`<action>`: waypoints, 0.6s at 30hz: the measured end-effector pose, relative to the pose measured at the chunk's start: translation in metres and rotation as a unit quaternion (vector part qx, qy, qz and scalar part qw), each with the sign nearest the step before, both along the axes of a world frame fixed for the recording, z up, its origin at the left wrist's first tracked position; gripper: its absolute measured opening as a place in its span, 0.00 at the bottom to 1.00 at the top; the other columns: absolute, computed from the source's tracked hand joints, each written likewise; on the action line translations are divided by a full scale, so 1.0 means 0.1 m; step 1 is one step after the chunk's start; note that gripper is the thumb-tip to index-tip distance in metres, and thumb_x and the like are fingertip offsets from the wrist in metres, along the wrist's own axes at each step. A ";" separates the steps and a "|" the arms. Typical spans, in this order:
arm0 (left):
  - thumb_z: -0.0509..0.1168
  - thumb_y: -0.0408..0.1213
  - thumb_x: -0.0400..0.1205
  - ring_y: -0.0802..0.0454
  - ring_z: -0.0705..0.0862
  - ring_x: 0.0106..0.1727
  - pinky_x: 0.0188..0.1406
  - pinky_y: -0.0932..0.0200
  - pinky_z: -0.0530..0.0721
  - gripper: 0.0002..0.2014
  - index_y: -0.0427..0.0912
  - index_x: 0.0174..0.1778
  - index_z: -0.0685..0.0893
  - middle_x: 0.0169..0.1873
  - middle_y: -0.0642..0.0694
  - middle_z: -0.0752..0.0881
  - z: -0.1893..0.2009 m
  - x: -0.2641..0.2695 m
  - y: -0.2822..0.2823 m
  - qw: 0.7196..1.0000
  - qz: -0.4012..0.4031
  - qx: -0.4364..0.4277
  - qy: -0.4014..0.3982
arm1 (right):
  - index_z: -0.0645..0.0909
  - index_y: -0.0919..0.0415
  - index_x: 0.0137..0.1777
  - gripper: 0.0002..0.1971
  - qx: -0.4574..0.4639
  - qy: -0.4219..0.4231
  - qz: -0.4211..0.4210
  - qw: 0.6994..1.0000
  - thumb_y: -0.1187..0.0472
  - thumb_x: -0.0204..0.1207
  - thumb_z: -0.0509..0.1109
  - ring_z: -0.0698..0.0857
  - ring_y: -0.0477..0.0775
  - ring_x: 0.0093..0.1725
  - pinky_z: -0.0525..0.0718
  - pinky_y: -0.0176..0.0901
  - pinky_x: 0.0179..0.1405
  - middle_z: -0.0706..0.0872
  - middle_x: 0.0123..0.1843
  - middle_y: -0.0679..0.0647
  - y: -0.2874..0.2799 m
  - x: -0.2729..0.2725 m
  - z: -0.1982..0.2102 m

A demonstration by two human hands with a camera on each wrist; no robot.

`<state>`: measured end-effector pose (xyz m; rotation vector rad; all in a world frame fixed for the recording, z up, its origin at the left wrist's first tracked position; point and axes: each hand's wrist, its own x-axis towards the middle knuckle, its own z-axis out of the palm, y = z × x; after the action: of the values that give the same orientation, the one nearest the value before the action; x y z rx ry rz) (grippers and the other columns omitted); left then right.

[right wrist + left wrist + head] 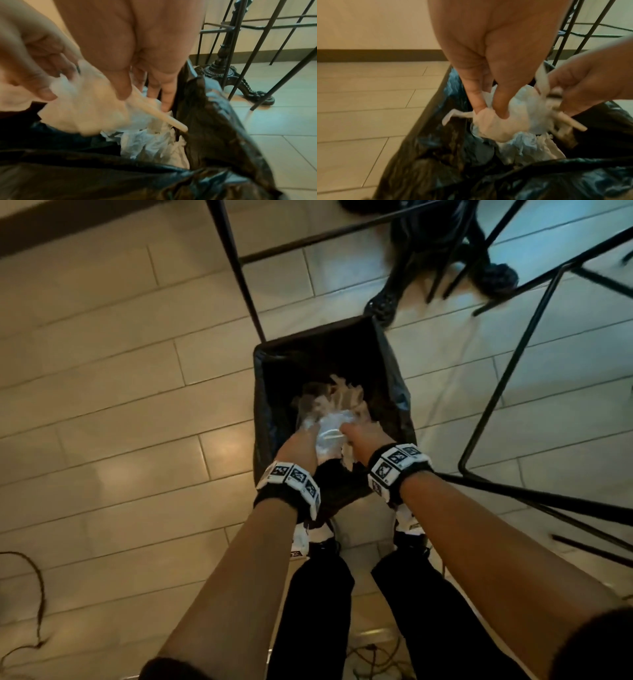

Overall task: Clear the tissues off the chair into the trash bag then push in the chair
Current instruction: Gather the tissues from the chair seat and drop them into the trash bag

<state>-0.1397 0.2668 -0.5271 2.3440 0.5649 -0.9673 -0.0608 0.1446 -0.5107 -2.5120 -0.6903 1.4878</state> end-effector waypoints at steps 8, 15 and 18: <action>0.65 0.36 0.80 0.35 0.53 0.82 0.76 0.38 0.67 0.42 0.54 0.81 0.42 0.84 0.40 0.41 0.47 0.07 -0.07 0.999 -0.027 -0.041 -0.002 | 0.67 0.63 0.74 0.22 0.028 0.073 -0.041 0.996 0.64 0.80 0.59 0.75 0.69 0.71 0.74 0.60 0.71 0.73 0.74 0.68 -0.15 -0.04 0.31; 0.60 0.41 0.83 0.44 0.60 0.81 0.77 0.48 0.64 0.29 0.52 0.80 0.57 0.82 0.46 0.57 2.29 0.21 -0.56 0.993 -0.071 -0.029 -0.093 | 0.74 0.59 0.69 0.17 0.203 0.113 -0.220 0.947 0.67 0.81 0.59 0.80 0.60 0.66 0.80 0.53 0.67 0.81 0.68 0.61 -0.87 -0.26 2.51; 0.62 0.40 0.82 0.44 0.67 0.75 0.73 0.49 0.68 0.21 0.47 0.72 0.73 0.75 0.45 0.70 3.26 0.56 -0.88 0.979 -0.109 -0.047 -0.169 | 0.73 0.53 0.71 0.18 0.279 0.113 -0.273 0.914 0.61 0.81 0.63 0.82 0.49 0.60 0.80 0.39 0.62 0.81 0.68 0.54 -1.45 -0.22 3.64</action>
<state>-0.0836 0.1786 -0.2010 2.4448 0.1276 -0.6466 -0.0824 0.0000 -0.1464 -1.8473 -0.2761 1.1406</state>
